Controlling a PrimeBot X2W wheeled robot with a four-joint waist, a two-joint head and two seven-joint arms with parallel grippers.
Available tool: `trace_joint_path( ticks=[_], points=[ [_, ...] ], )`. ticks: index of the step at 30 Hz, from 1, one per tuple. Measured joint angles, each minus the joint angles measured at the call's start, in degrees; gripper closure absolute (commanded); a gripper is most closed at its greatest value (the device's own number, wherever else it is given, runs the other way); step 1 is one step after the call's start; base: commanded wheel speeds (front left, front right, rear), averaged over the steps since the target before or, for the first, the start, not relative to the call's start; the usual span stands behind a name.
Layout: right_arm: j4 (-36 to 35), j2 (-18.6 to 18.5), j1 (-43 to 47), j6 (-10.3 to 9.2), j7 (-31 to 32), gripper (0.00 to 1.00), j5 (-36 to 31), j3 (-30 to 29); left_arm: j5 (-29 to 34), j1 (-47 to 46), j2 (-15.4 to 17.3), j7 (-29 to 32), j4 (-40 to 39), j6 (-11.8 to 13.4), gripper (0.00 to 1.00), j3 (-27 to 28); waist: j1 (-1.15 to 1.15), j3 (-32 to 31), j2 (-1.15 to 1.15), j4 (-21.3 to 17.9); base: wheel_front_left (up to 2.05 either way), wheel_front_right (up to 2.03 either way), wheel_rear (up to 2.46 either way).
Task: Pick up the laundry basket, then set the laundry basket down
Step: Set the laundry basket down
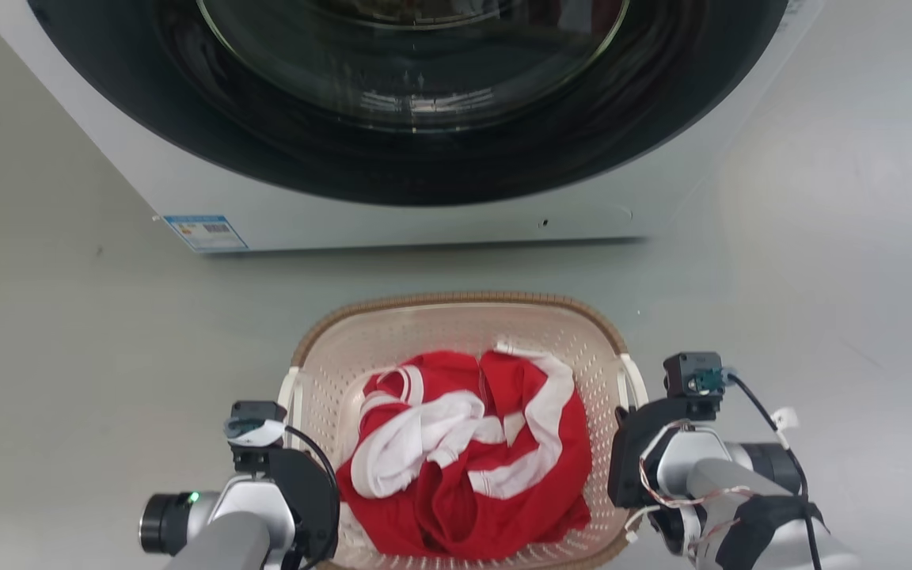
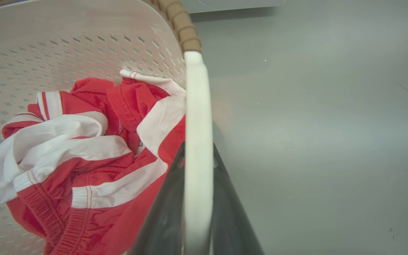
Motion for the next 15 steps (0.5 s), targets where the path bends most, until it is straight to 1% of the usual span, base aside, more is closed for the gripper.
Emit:
trace_joint_path(
  ticks=[8,15],
  points=[
    [0.7,0.1,-5.2,0.00,-0.7,1.00,-0.8,0.0,0.7,-5.0,0.6,-0.7,0.1,0.0,1.00,0.5,0.00,6.1,0.00,-0.2,0.00,0.00,0.00],
    [0.8,0.1,-7.6,0.00,-1.4,1.00,-1.0,0.2,1.1,-7.8,0.8,-1.2,0.4,-0.1,1.00,0.7,0.00,10.6,0.00,-0.3,0.00,0.00,0.00]
  ],
)
